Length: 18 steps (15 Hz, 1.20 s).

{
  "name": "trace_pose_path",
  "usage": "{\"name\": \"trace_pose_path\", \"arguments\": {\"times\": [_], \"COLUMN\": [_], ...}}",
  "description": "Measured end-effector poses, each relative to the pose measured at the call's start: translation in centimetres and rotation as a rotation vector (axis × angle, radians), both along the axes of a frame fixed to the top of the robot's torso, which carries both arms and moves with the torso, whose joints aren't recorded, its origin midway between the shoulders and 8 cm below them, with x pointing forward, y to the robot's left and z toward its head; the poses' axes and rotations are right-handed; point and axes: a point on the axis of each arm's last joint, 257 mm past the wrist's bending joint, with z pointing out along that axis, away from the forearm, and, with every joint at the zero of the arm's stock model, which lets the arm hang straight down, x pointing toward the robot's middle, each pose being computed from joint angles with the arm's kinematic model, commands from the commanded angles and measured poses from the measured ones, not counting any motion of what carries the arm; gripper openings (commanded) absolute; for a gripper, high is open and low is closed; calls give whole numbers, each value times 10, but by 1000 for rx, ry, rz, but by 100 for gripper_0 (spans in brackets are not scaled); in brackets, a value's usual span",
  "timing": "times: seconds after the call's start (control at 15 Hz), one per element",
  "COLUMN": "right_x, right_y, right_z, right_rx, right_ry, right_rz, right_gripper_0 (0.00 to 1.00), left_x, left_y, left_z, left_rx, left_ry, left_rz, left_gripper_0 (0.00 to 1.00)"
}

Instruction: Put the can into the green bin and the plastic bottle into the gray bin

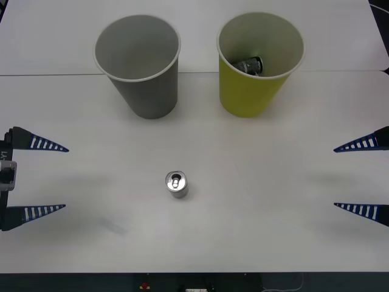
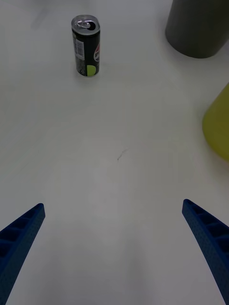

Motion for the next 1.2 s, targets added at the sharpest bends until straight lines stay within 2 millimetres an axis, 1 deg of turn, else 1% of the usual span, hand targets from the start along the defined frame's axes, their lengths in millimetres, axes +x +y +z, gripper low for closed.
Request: {"name": "trace_pose_path", "arguments": {"times": [0.2, 0.33, 0.53, 0.73, 1.0, 1.2], "right_x": [0, 0, 0, 0, 0, 0], "right_y": [0, 0, 0, 0, 0, 0], "right_z": [0, 0, 0, 0, 0, 0], "right_rx": [0, 0, 0, 0, 0, 0], "right_ry": [0, 0, 0, 0, 0, 0], "right_rz": [0, 0, 0, 0, 0, 0], "right_gripper_0": [100, 100, 100, 100, 100, 100], "left_x": [0, 0, -3, -4, 0, 6], "left_y": [-1, -9, -13, -18, -31, -40], "left_z": [0, 3, 1, -13, -37, -51], "left_rx": [-5, -51, -71, -99, -196, -256], "left_ry": [0, -5, 10, 44, 128, 142], "left_rz": [1, 3, 1, 15, 34, 20], "left_gripper_0": [100, 100, 100, 100, 100, 100]}}
